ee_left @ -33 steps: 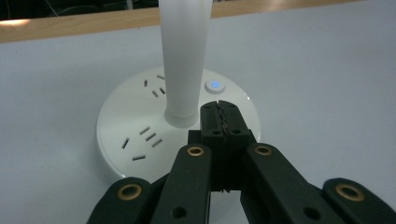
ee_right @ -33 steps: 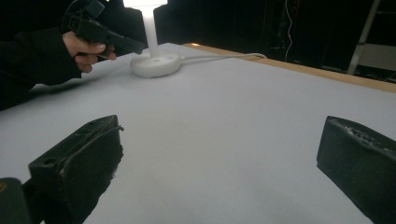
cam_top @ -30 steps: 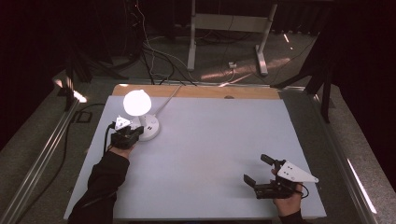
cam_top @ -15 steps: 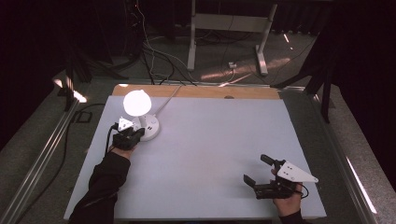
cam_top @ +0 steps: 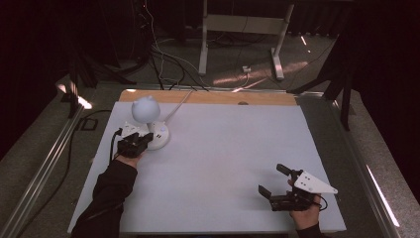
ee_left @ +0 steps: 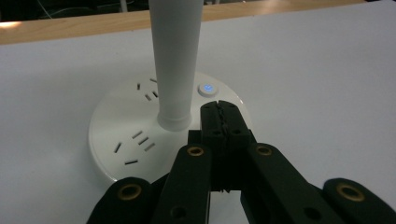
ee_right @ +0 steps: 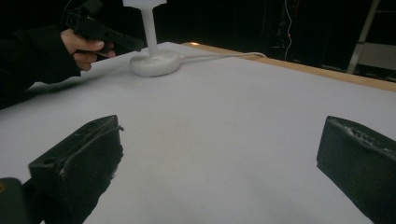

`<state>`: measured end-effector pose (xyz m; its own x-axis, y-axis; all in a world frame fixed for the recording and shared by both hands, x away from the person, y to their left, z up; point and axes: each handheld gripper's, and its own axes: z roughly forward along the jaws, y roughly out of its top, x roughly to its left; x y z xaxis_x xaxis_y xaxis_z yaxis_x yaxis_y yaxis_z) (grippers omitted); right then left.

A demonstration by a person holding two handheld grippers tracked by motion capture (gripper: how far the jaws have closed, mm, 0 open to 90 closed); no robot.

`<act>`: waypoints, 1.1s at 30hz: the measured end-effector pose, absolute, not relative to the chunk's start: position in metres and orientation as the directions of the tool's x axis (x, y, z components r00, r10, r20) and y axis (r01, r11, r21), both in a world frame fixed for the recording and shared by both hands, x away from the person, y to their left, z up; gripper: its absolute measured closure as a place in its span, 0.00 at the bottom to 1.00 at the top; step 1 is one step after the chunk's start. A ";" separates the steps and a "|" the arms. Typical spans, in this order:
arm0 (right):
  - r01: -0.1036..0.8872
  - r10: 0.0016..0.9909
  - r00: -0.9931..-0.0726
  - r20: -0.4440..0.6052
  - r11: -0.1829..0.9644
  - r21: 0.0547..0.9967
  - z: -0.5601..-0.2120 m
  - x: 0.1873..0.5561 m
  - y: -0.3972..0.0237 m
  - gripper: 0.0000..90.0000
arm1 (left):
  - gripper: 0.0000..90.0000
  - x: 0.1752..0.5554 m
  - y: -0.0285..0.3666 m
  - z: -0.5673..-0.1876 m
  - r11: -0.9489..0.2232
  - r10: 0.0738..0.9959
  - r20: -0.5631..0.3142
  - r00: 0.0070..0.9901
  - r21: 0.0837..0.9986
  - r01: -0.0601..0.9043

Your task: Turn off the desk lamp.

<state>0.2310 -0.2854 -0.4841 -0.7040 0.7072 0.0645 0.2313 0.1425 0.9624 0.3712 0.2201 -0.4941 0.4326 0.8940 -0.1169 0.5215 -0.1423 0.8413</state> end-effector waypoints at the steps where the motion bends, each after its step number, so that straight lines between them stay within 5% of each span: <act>1: 0.229 0.707 -0.705 0.063 0.143 0.963 -0.484 0.231 -0.285 0.00 | 1.00 0.370 0.221 -0.492 -0.142 0.895 -0.115 0.432 0.843 0.520; 9: 0.230 0.712 -0.700 0.065 0.137 0.964 -0.484 0.232 -0.286 0.00 | 1.00 0.359 0.224 -0.483 -0.116 0.882 -0.155 0.445 0.844 0.524; 16: 0.234 0.713 -0.698 0.067 0.138 0.962 -0.485 0.232 -0.286 0.00 | 0.80 0.356 0.224 -0.472 -0.131 0.871 -0.155 0.466 0.841 0.525; 31: 0.236 0.715 -0.696 0.070 0.135 0.962 -0.484 0.233 -0.286 0.00 | 0.01 0.342 0.219 -0.454 -0.178 0.788 -0.190 0.586 0.840 0.512; 33: 0.235 0.715 -0.696 0.068 0.137 0.962 -0.484 0.233 -0.286 0.00 | 0.01 0.339 0.219 -0.451 -0.180 0.780 -0.188 0.597 0.846 0.503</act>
